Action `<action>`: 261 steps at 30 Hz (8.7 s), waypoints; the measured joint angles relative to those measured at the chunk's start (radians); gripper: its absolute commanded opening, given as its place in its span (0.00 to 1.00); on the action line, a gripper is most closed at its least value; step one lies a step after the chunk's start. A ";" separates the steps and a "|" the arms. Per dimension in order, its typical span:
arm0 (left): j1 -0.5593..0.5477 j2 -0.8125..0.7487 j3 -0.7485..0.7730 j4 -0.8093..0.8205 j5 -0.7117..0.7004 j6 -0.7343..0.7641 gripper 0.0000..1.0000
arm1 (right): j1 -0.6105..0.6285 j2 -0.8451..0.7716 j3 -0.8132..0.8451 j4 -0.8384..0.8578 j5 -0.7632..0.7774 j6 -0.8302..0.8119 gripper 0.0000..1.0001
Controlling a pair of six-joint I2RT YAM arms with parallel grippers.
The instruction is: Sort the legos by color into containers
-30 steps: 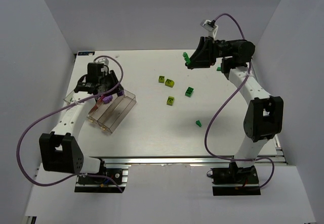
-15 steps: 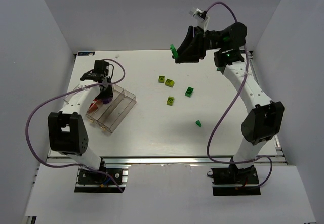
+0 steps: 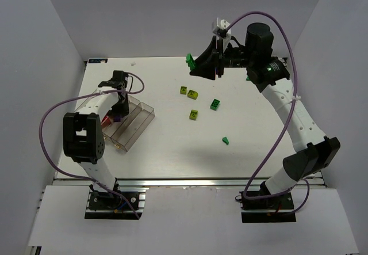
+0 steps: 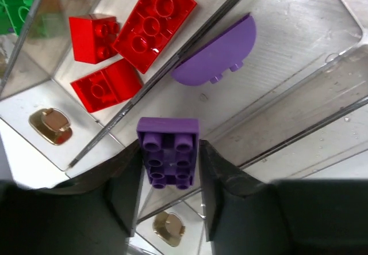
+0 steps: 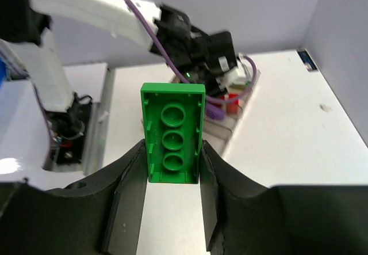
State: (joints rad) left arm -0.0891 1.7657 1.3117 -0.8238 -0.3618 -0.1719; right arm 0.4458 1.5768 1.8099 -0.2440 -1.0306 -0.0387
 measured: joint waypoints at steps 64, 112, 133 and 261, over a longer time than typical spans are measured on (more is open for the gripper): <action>-0.303 -0.473 -0.466 0.951 0.849 -0.813 0.48 | 0.309 0.017 -0.353 -0.238 0.707 -0.473 0.00; 0.178 -0.261 -0.082 0.307 0.564 -0.365 0.00 | 0.127 -0.085 -0.477 -0.246 0.497 -0.530 0.00; 0.378 0.142 0.269 0.229 0.194 -0.296 0.09 | -0.029 -0.103 -0.565 -0.237 0.428 -0.482 0.26; -0.602 -0.325 -0.410 0.986 0.783 -0.880 0.68 | 0.047 -0.315 -0.798 -0.119 0.264 -0.476 0.00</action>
State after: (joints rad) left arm -0.6910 1.4410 0.9020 0.1619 0.4210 -1.0519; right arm 0.4923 1.2617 1.0122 -0.3634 -0.7670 -0.5148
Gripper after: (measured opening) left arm 0.687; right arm 0.198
